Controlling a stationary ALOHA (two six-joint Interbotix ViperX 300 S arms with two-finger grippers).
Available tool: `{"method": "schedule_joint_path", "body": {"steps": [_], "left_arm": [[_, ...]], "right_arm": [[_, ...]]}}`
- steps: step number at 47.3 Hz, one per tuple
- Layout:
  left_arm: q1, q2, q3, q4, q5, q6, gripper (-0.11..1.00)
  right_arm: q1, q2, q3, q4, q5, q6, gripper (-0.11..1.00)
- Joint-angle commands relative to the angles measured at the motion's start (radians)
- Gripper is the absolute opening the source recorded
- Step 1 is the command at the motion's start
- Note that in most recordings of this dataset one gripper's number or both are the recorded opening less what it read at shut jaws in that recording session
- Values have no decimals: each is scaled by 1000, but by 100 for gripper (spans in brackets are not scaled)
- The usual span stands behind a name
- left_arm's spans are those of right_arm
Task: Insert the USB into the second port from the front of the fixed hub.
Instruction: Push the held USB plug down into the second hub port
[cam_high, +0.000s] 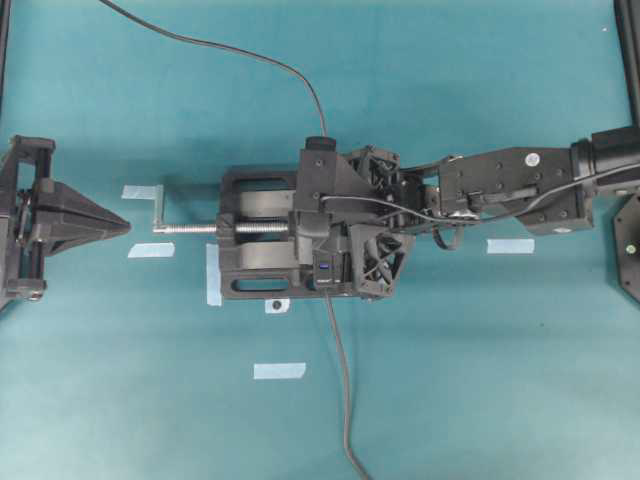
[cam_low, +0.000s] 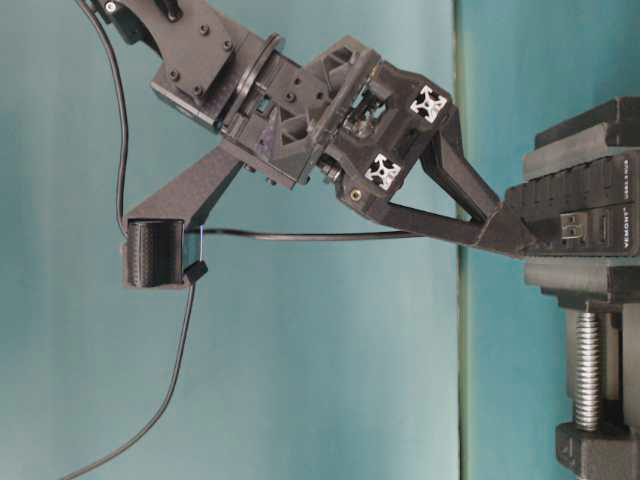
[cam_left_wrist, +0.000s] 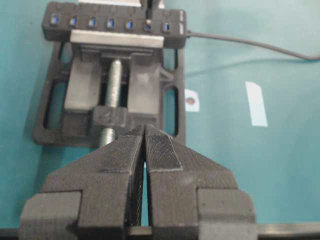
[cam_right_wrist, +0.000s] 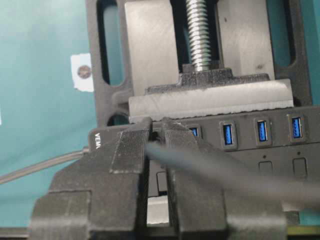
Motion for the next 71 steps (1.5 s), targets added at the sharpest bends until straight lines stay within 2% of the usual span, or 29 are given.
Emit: {"method": "schedule_joint_path", "body": {"steps": [1,24,71], "left_arm": [[0,5,-14,2,-6,-2,0],[2,5,-12,0,-6,-2,0],[2,5,-12,2,-6,-3,0]], "right_arm": [[5,-11,-12,0,-3,8,6],[2,-12,-17,-2,-46,8,6],[0,0,-9,-20,28,-3,6]]}}
